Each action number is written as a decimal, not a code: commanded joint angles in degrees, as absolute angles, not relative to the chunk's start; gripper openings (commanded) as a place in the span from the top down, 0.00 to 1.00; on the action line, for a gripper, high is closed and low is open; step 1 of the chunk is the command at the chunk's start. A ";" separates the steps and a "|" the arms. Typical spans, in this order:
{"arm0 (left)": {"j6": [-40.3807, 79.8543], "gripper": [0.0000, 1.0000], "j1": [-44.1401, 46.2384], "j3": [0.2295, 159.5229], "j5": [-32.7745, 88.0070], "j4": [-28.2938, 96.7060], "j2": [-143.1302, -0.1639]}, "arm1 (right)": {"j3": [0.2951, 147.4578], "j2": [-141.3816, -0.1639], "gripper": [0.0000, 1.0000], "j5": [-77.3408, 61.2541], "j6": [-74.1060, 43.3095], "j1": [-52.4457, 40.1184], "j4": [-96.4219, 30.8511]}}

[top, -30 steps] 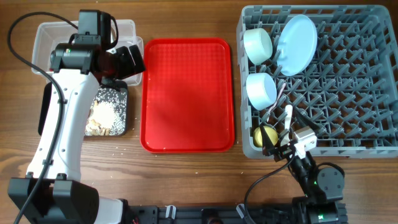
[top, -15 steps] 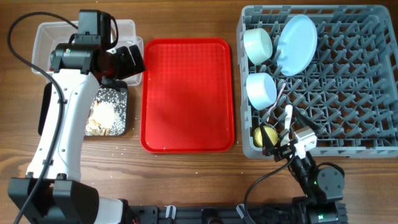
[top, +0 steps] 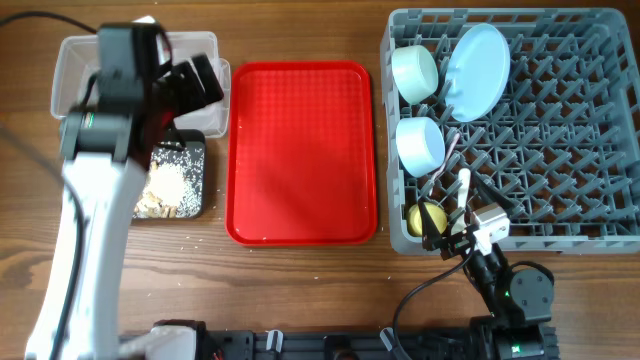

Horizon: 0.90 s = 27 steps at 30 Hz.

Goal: Sort waste into correct bins and load items into the dishwasher rack

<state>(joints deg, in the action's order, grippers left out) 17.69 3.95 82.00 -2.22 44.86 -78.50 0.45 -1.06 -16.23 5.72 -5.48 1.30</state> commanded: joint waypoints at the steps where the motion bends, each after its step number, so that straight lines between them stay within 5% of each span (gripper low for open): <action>1: 16.86 0.00 3.49 69.10 0.21 35.73 -66.72 | 0.30 -0.27 0.00 -15.51 6.00 -5.72 1.37; 6: 16.88 0.00 2.46 44.91 1.28 18.72 -47.42 | 0.30 -0.27 0.00 -15.49 6.04 -5.72 1.37; 13: 16.91 0.00 0.78 23.66 1.45 10.26 -23.94 | 0.30 -0.27 0.00 -15.51 6.04 -5.72 1.39; 27: 16.86 0.00 0.78 4.05 1.37 -4.69 -6.04 | 0.30 -0.27 0.00 -15.51 6.02 -5.72 1.39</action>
<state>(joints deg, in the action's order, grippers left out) 17.63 1.10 5.93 1.41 -3.16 -8.38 0.45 -0.78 -16.03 5.72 -5.48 1.28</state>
